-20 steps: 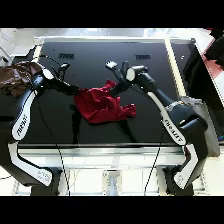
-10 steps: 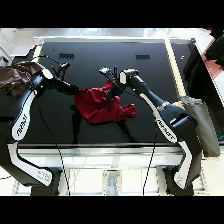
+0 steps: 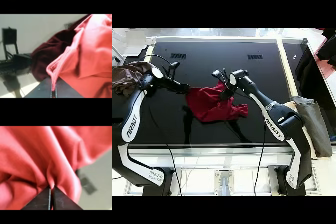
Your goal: Fold the shirts.
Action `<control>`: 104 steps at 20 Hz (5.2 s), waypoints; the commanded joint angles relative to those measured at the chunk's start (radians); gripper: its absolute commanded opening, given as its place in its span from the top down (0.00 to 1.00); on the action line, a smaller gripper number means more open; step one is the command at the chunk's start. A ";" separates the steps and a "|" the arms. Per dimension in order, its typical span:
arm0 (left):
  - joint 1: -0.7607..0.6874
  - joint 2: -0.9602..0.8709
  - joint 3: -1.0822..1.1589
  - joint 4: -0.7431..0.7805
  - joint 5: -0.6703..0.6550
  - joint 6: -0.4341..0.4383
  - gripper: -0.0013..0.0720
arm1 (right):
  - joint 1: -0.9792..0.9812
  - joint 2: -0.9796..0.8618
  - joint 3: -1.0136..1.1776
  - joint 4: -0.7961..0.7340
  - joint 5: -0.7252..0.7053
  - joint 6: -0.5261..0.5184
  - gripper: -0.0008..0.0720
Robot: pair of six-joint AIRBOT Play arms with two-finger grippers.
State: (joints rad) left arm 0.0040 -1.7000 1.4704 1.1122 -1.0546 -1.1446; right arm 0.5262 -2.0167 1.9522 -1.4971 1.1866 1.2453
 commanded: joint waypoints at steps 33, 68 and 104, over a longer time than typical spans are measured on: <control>0.191 0.370 -0.064 0.230 0.368 -0.367 0.45 | -0.266 0.473 -0.074 -0.161 0.016 0.280 0.23; 0.195 0.234 -0.799 -0.818 0.240 0.367 0.33 | -0.500 0.723 0.035 -0.071 0.364 0.174 0.23; 0.185 0.334 -0.798 -0.800 0.172 0.367 0.96 | -0.523 0.575 -1.190 1.130 -1.037 0.586 0.81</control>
State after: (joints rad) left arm 0.1886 -1.3670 0.6708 0.3130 -0.8833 -0.7773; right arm 0.0109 -1.4185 0.7357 -0.3721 0.1596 1.8320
